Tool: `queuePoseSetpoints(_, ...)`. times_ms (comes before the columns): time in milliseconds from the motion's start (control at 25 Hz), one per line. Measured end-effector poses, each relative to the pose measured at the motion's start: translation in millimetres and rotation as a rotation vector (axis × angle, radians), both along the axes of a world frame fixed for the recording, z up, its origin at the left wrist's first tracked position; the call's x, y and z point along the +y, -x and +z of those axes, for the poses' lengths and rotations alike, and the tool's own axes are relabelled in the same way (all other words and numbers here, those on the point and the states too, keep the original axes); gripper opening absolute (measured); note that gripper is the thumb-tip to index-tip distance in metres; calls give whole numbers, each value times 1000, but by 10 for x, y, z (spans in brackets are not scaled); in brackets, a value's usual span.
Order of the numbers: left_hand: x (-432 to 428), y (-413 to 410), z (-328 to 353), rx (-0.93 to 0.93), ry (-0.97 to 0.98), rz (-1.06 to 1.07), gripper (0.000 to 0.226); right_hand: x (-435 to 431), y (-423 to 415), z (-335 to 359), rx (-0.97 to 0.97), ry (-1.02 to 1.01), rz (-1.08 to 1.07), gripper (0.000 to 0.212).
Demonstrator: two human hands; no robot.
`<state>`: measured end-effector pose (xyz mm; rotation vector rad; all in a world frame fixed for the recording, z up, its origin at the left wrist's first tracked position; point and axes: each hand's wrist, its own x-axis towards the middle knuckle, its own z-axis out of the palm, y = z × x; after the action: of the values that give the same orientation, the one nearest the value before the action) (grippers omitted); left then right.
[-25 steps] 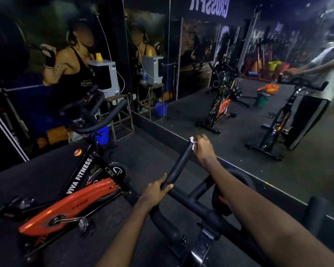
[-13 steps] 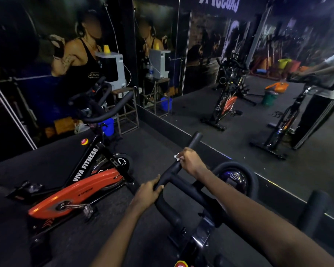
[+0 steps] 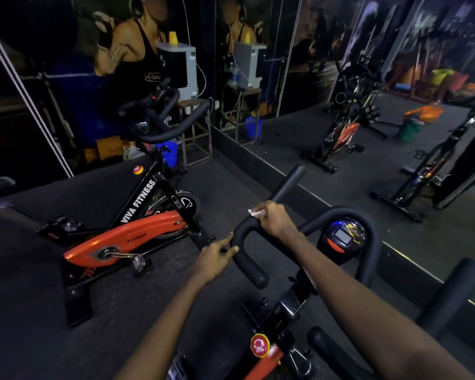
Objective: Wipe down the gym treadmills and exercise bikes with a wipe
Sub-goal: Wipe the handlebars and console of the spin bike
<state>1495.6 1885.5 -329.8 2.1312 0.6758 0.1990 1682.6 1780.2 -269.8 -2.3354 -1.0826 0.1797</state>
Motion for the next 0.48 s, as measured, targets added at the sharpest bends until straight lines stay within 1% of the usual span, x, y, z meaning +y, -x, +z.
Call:
queuePoseSetpoints(80, 3, 55, -54, -2, 71, 15, 51, 10, 41, 15, -37, -17, -5, 24)
queuePoseSetpoints(160, 43, 71, -126, -40, 174, 23, 50, 13, 112, 25, -52, 7, 29, 23)
queuePoseSetpoints(280, 77, 50, -143, -124, 329, 53, 40, -20, 169, 8, -60, 27, 114, 24)
queuePoseSetpoints(360, 34, 43, -76, -166, 475, 119, 37, -36, 211, -21, -47, -12, 111, 28)
queuePoseSetpoints(480, -24, 57, -80, -201, 618, 221, 35, -55, 345, -96, 0, 19, 108, 29)
